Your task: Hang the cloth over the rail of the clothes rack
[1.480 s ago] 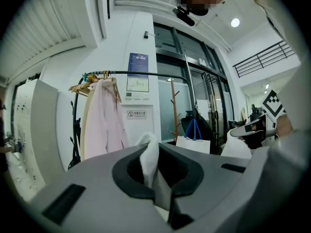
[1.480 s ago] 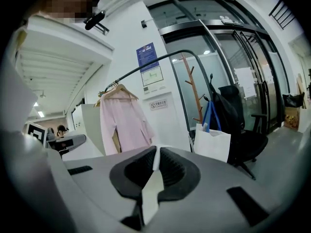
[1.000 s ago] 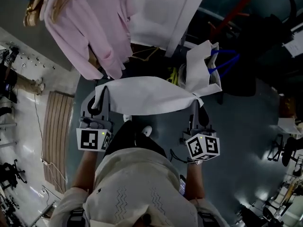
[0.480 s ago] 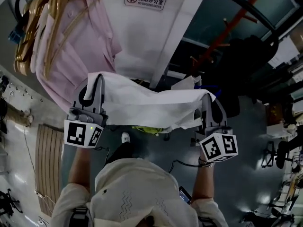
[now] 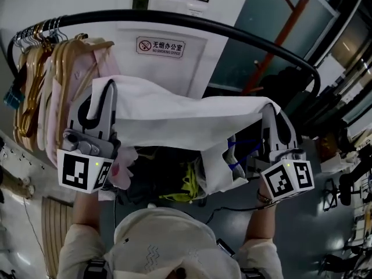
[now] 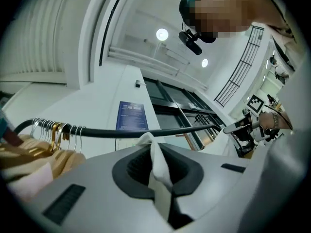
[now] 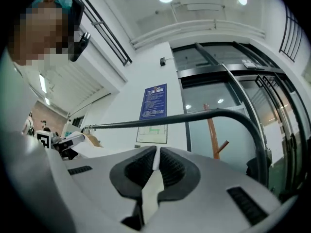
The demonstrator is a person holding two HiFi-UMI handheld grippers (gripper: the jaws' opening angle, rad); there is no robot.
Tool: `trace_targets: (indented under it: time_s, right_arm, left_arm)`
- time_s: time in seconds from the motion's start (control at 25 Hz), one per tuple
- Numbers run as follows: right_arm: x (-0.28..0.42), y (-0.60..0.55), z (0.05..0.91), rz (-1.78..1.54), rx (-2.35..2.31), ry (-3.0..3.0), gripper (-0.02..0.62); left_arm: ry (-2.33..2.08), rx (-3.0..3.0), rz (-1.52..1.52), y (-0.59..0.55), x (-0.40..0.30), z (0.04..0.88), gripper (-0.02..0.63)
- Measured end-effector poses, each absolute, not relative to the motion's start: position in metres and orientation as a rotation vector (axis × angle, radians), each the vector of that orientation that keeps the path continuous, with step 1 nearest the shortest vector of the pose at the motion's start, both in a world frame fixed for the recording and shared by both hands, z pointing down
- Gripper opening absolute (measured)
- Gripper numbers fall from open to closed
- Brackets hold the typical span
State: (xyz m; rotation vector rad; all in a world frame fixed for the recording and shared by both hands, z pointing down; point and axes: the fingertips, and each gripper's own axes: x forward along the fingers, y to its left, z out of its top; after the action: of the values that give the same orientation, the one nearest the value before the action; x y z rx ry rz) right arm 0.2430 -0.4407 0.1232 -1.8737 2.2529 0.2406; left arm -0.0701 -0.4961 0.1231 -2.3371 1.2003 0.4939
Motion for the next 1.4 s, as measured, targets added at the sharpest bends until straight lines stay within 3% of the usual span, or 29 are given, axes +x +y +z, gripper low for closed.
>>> trace_targets:
  time_s: [0.52, 0.88, 1.16, 1.4]
  right_arm:
    - [0.249, -0.461, -0.058, 0.732, -1.799, 2.232, 0.025]
    - [0.259, -0.512, -0.150, 0.817, -1.750, 2.283, 0.025]
    - [0.262, -0.557, -0.178, 0.889, -1.769, 2.306, 0.025]
    - [0.268, -0.616, -0.157, 0.846, -1.779, 2.492, 0.025]
  left_arm:
    - [1.211, -1.992, 0.545, -0.503, -0.063, -0.039, 0.020]
    - [1.229, -1.982, 0.380, -0.570, -0.046, -0.122, 0.020]
    - [1.276, -1.845, 0.175, -0.612, -0.035, -0.156, 0.020]
    - [1.196, -1.905, -0.126, -0.667, -0.016, -0.136, 0.020]
